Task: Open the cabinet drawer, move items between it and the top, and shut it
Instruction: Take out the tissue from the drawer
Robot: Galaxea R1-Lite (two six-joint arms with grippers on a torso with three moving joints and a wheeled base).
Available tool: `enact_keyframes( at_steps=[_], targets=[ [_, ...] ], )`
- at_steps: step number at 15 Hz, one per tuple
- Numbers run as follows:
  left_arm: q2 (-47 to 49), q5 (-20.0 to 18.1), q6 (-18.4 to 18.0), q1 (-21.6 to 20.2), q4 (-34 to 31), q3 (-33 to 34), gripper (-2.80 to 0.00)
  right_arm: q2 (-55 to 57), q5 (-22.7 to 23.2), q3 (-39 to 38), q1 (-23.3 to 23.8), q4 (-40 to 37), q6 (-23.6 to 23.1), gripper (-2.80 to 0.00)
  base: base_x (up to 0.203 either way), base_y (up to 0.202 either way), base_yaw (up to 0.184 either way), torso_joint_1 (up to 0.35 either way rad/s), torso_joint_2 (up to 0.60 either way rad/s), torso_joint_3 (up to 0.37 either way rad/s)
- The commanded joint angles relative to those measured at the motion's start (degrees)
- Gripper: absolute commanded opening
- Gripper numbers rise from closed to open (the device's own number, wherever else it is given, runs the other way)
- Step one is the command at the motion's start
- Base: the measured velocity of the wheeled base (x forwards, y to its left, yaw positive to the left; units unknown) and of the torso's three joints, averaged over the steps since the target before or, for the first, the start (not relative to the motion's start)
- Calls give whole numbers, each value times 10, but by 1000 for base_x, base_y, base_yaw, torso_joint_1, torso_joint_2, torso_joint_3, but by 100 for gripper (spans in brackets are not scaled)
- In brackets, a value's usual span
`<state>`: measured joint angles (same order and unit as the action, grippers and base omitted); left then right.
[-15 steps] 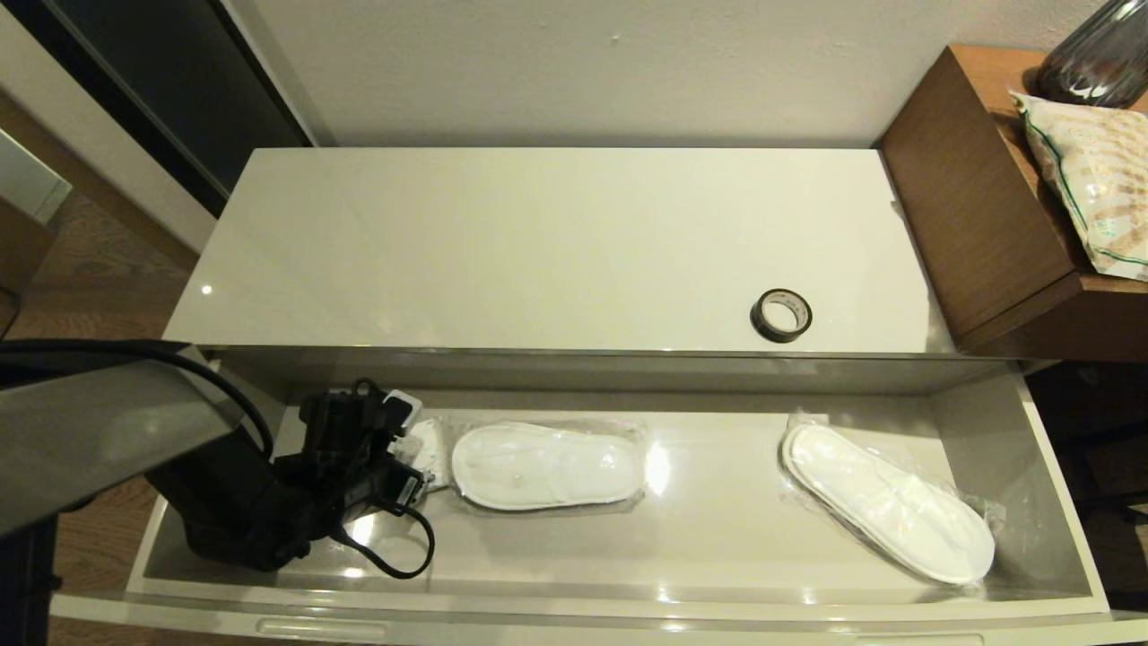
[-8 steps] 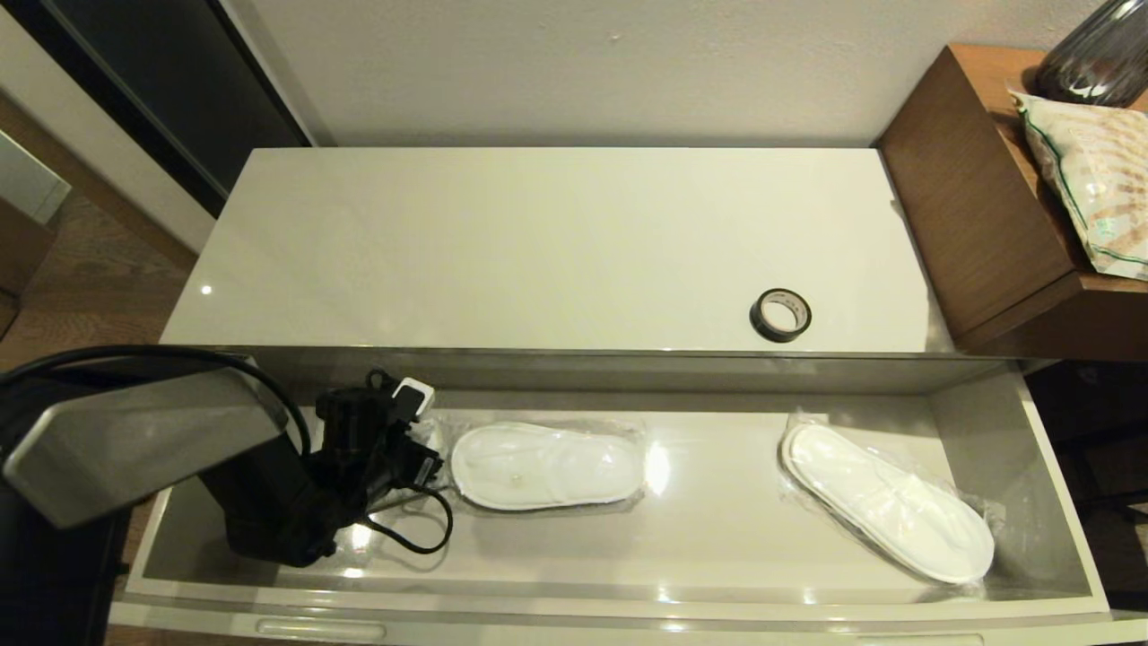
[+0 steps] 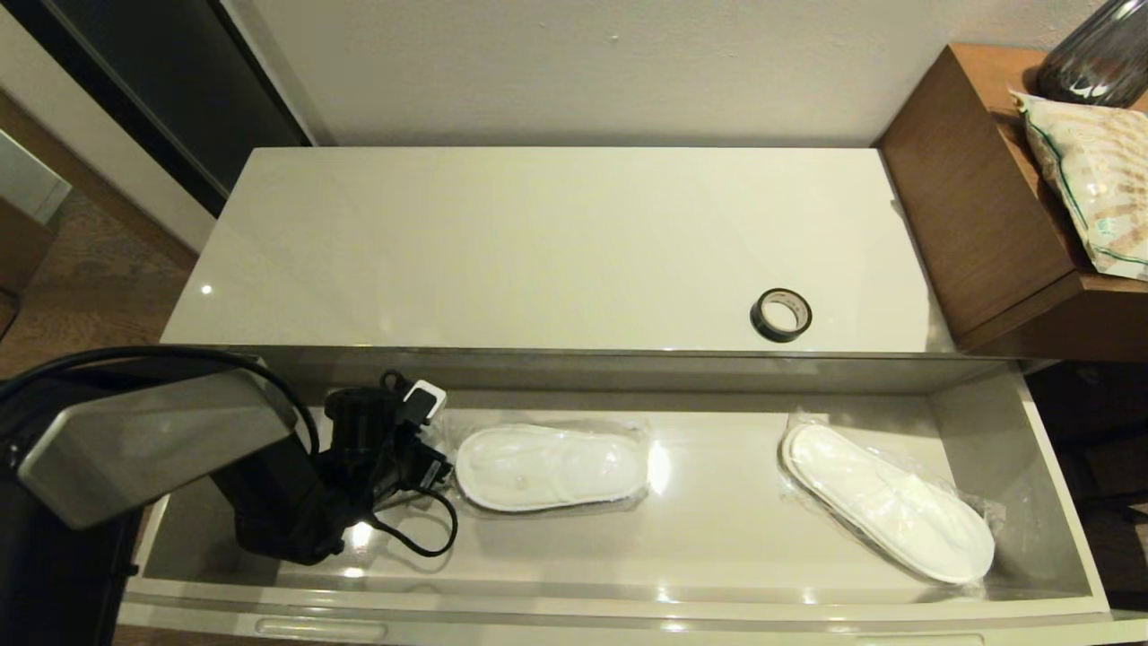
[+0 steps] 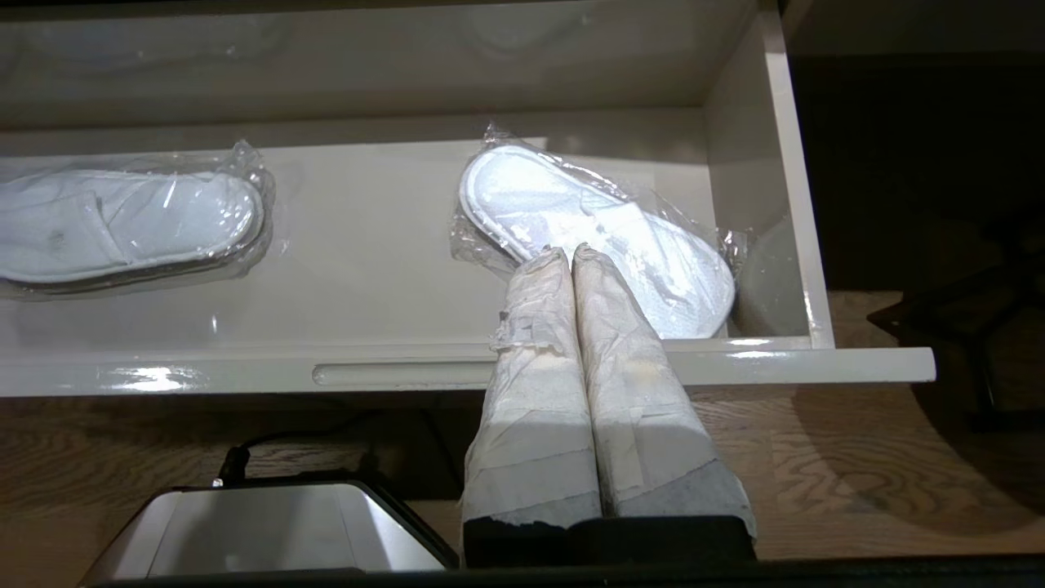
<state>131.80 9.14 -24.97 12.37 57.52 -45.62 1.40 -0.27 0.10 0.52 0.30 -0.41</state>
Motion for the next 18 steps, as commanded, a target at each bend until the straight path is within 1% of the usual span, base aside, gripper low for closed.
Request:
enact_keyframes(
  at_steps=[1,4,7,10,11,15,18],
  targets=[
    [-1,2,-3,3,2,11,0,1,0,0,0,0,0,-280,0,0,0,0,0,0],
    [9,3,-4,3,2,26,0,1,0,0,0,0,0,-280,0,0,0,0,0,0],
    [34,3,-4,6,4,26,0,1,0,0,0,0,0,-280,0,0,0,0,0,0],
    [54,3,-3,6,5,7,0,1,0,0,0,0,0,-280,0,0,0,0,0,0],
    [63,4,-3,6,7,0,-280,1,0,0,0,0,0,-280,0,0,0,0,0,0],
    [79,7,-4,6,8,-44,-280,1,0,0,0,0,0,-280,0,0,0,0,0,0],
    [79,8,-4,6,9,-50,-280,1,0,0,0,0,0,-280,0,0,0,0,0,0]
  ],
)
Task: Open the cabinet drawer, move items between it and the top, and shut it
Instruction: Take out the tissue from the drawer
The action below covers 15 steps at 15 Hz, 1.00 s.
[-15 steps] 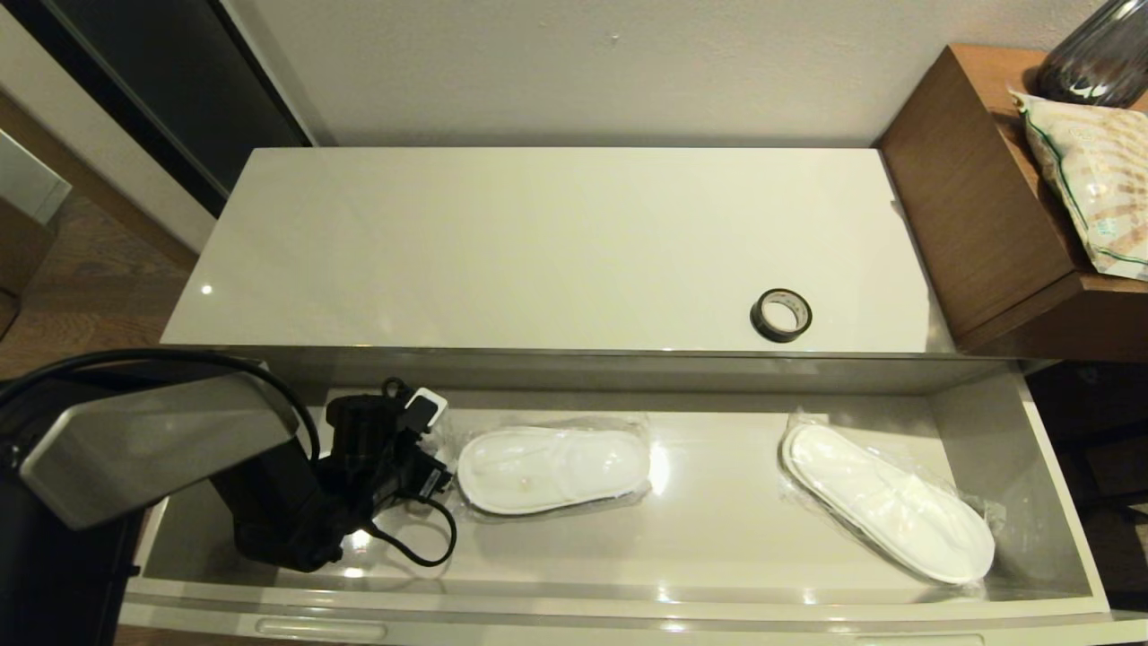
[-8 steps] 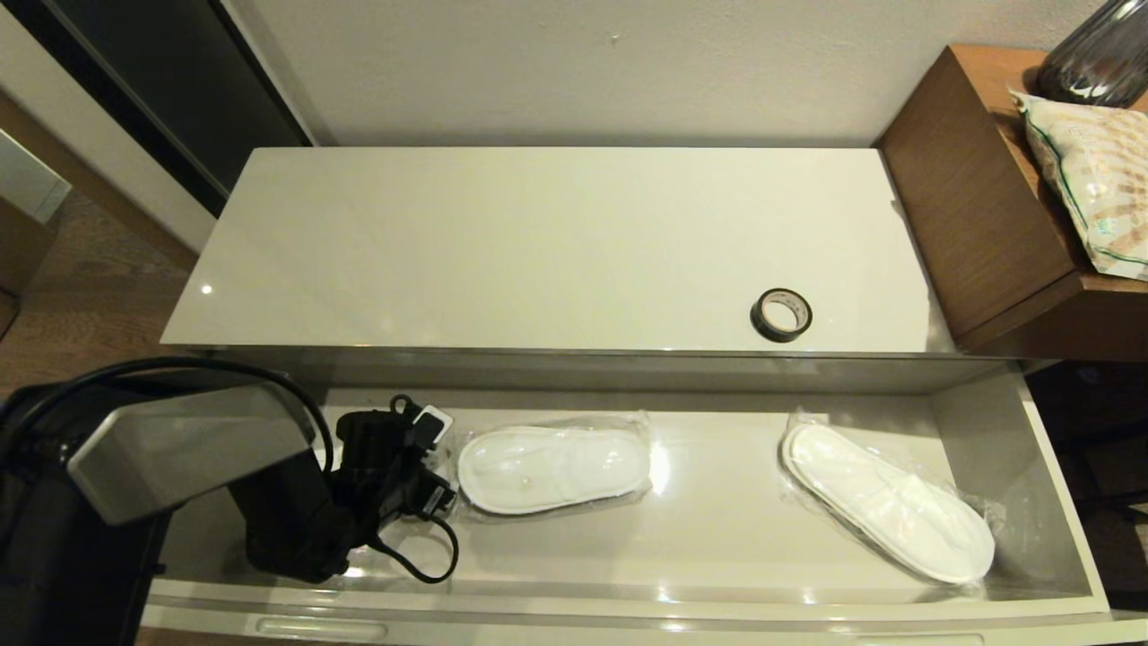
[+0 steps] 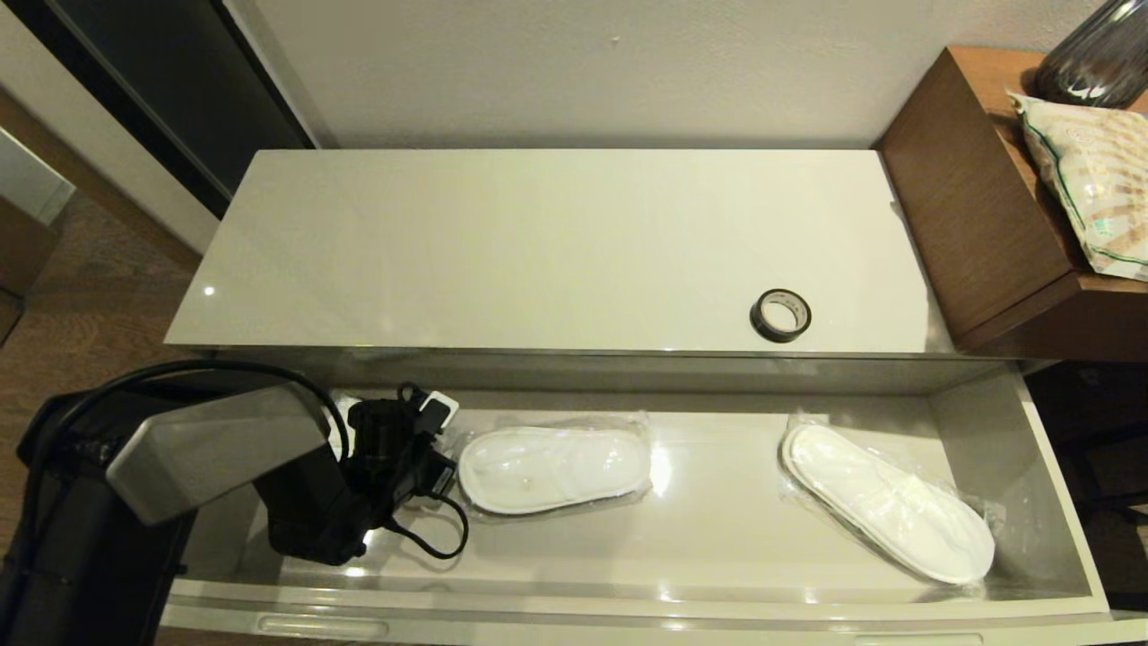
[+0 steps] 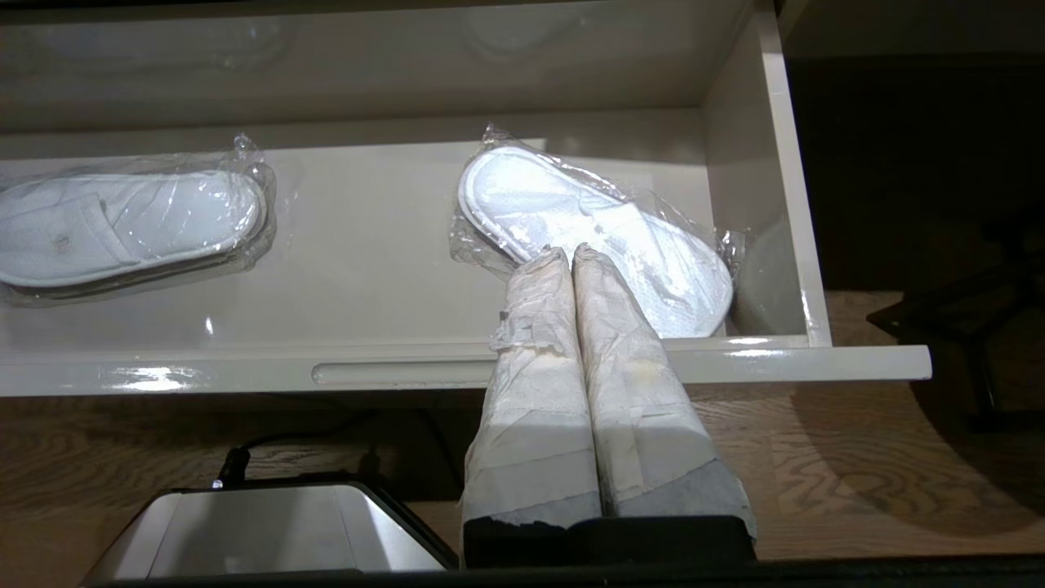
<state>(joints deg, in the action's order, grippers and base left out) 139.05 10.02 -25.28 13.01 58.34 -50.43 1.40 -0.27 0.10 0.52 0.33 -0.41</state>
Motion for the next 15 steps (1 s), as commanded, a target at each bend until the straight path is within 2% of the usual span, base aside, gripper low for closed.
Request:
enact_keyframes(
  at_steps=[1,5,8,10,13,15],
  targets=[
    [3,-1,-1,0,1,2,-280,1,0,0,0,0,0,-280,0,0,0,0,0,0],
    [-18,1,-2,0,2,2,-280,1,0,0,0,0,0,-280,0,0,0,0,0,0],
    [-79,3,-4,2,-7,7,-280,1,0,0,0,0,0,-280,0,0,0,0,0,0],
    [-132,6,-6,4,-31,24,-280,1,0,0,0,0,0,-280,0,0,0,0,0,0],
    [-189,7,-5,5,-69,91,-280,1,0,0,0,0,0,-280,0,0,0,0,0,0],
    [-199,8,-6,5,-71,94,-280,1,0,0,0,0,0,-280,0,0,0,0,0,0]
  ],
)
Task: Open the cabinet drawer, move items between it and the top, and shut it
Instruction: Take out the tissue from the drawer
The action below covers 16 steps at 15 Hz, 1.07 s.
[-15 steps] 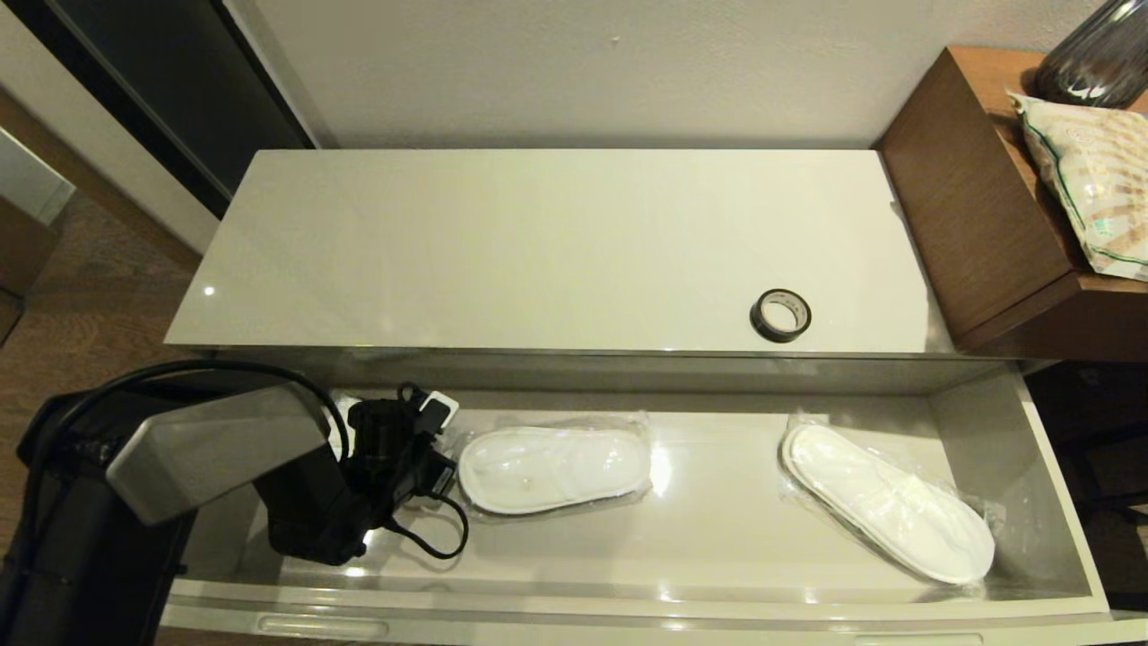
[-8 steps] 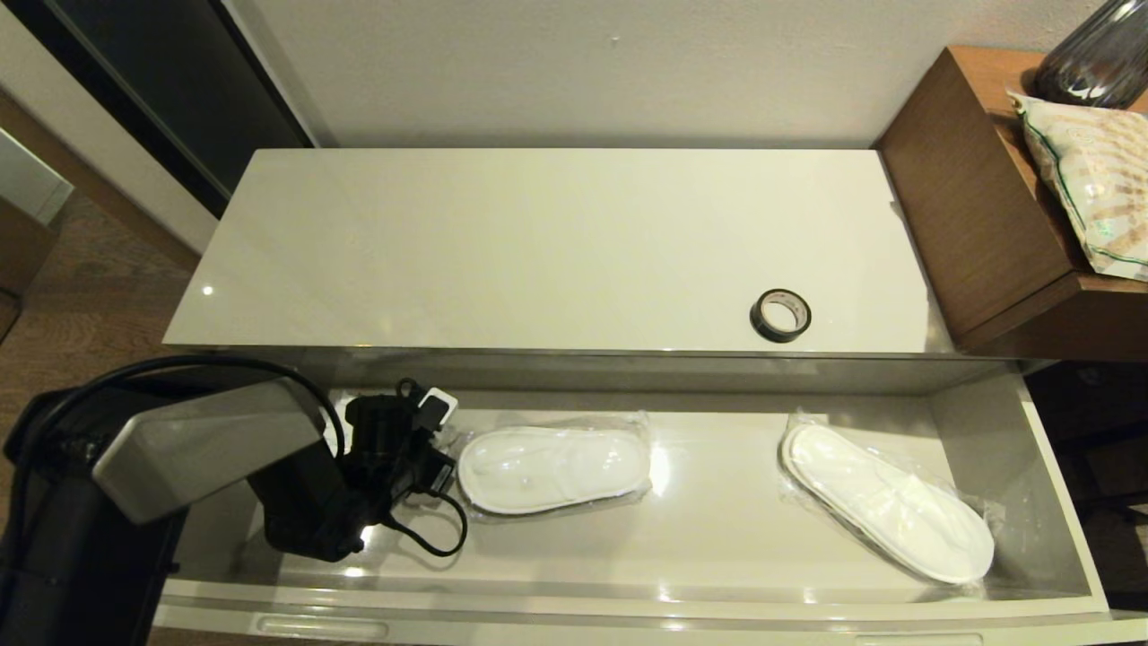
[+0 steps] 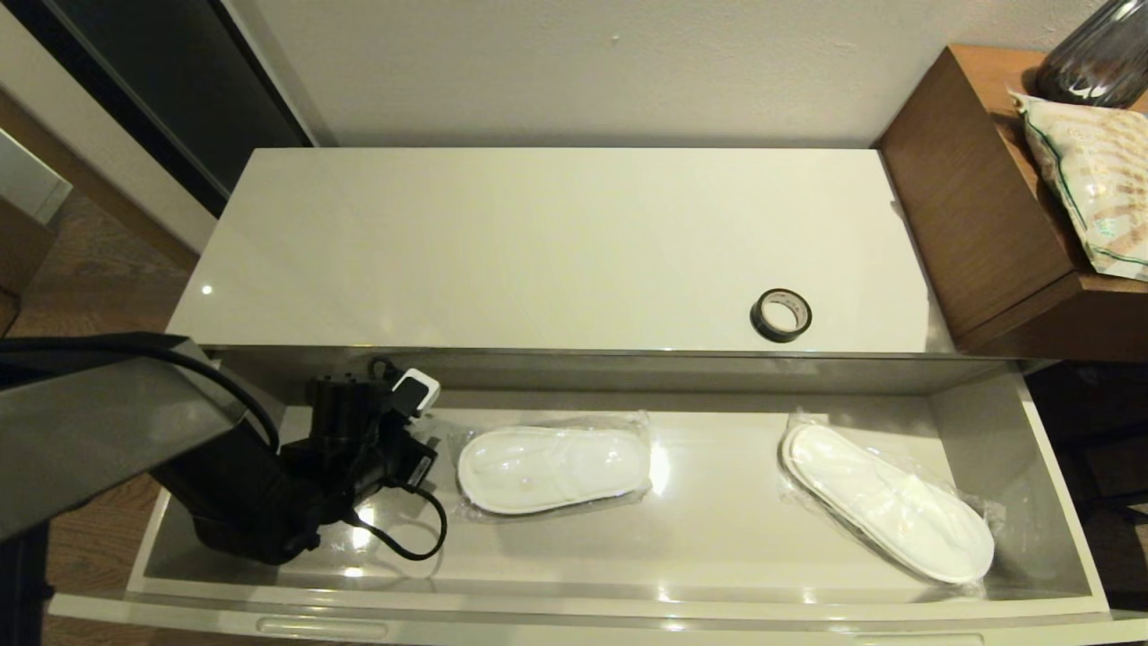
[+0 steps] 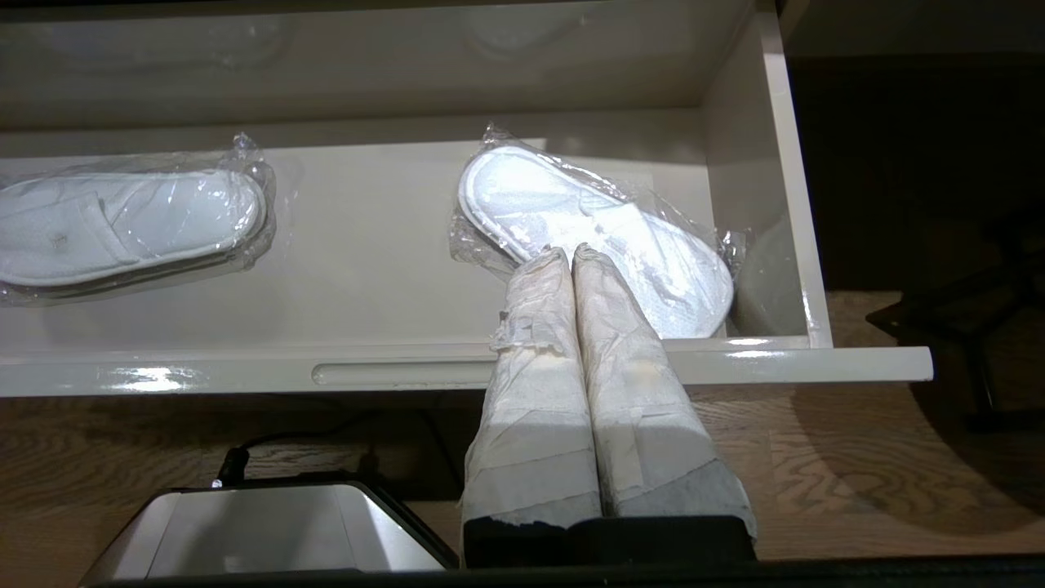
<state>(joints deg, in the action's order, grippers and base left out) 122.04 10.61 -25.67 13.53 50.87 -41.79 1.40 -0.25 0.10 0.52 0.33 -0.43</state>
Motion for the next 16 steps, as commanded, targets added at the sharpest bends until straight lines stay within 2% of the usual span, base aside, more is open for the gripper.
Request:
enact_keyframes(
  at_steps=[1,7,10,12,16],
  targets=[
    [-33,2,-2,1,4,7,-280,1,0,0,0,0,0,-280,0,0,0,0,0,0],
    [-92,2,-2,10,-22,7,-280,1,0,0,0,0,0,-280,0,0,0,0,0,0],
    [-160,2,-2,15,-96,6,-280,1,0,0,0,0,0,-280,0,0,0,0,0,0],
    [-173,1,-1,18,-125,8,-280,1,0,0,0,0,0,-280,0,0,0,0,0,0],
    [-328,1,7,35,-243,43,-280,1,0,0,0,0,0,-280,0,0,0,0,0,0]
  ],
)
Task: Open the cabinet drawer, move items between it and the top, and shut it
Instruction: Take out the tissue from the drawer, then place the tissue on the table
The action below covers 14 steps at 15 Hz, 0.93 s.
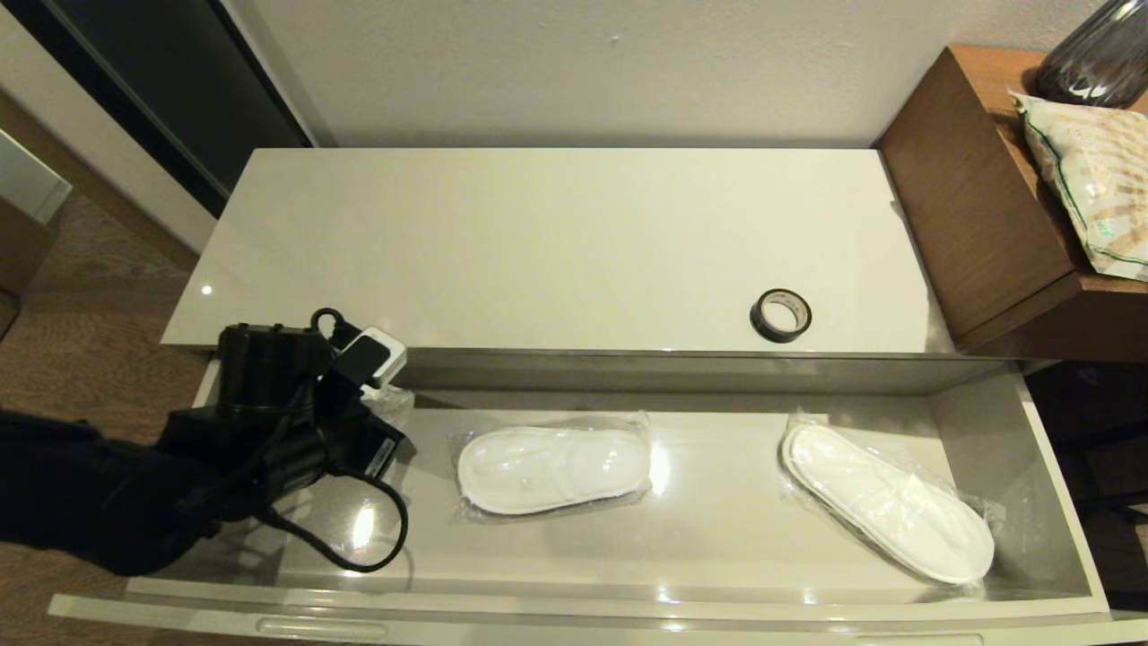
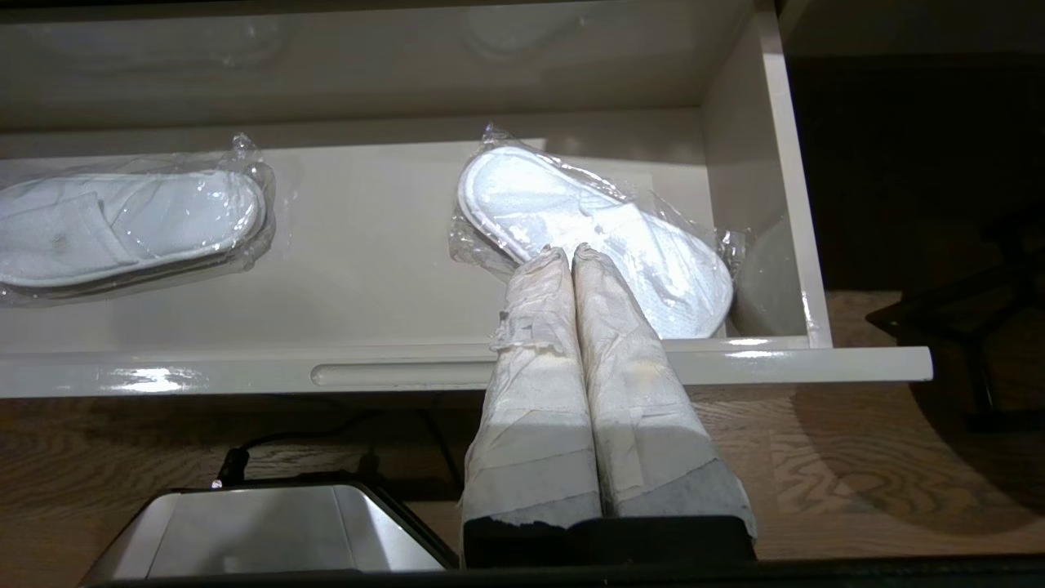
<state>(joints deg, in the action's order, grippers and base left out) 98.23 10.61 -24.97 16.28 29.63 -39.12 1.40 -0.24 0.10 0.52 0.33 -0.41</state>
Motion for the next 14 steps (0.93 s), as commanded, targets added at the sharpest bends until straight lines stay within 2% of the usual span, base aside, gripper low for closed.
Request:
enact_keyframes(
  at_steps=[1,5,8,11,14],
  targets=[
    [-120,0,2,12,-55,26,-280,1,0,0,0,0,0,-280,0,0,0,0,0,0],
    [-246,-6,9,34,-204,40,-280,1,0,0,0,0,0,-280,0,0,0,0,0,0],
    [-327,-8,18,67,-303,33,-280,1,0,0,0,0,0,-280,0,0,0,0,0,0],
    [-316,-5,19,77,-320,-34,-280,1,0,0,0,0,0,-280,0,0,0,0,0,0],
    [-227,5,31,77,-319,-159,-280,1,0,0,0,0,0,-280,0,0,0,0,0,0]
  ],
)
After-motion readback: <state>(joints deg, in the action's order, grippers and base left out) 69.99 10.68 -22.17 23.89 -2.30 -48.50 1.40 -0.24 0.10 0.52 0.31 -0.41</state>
